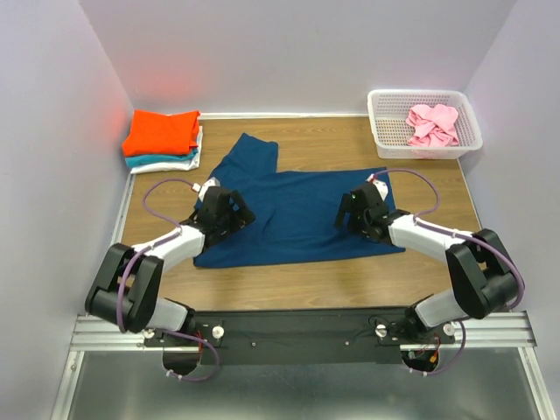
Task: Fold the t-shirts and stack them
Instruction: Fold the tshirt
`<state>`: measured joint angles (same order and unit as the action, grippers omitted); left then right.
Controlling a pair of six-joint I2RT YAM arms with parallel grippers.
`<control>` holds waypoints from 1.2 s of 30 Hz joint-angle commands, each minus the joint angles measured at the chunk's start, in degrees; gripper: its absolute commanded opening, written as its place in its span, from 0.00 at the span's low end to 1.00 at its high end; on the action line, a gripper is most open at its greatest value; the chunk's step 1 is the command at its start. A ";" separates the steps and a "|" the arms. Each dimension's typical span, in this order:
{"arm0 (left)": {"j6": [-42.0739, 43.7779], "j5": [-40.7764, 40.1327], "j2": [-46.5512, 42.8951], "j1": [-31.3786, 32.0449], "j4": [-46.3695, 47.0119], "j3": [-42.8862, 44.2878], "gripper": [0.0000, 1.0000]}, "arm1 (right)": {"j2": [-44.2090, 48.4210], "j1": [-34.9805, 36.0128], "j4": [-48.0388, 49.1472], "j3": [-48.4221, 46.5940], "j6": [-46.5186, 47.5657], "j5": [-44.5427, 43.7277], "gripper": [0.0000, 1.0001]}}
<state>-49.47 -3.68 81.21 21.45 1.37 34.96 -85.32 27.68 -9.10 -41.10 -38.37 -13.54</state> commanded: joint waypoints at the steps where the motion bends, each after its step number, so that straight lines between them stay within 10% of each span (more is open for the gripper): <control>1: -2.82 -0.19 -2.98 0.08 -6.11 -4.81 0.98 | 2.51 0.09 -3.64 5.05 -3.37 3.16 1.00; 21: -5.99 -0.87 -16.78 1.31 -12.25 -7.55 0.98 | 21.42 0.97 -7.59 13.16 -9.18 4.23 1.00; 29: 3.31 -11.25 -9.77 -0.79 -19.21 15.88 0.98 | 21.78 0.53 -8.30 -1.76 -5.67 -7.98 1.00; 36: 13.07 -11.70 15.85 -5.54 -23.15 44.24 0.98 | 12.91 -4.48 -8.21 -12.32 -3.47 -12.03 1.00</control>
<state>-43.79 -12.43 84.88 17.69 -17.26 66.89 -68.88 24.51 -16.56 -50.00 -43.59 -20.12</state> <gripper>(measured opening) 0.984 0.998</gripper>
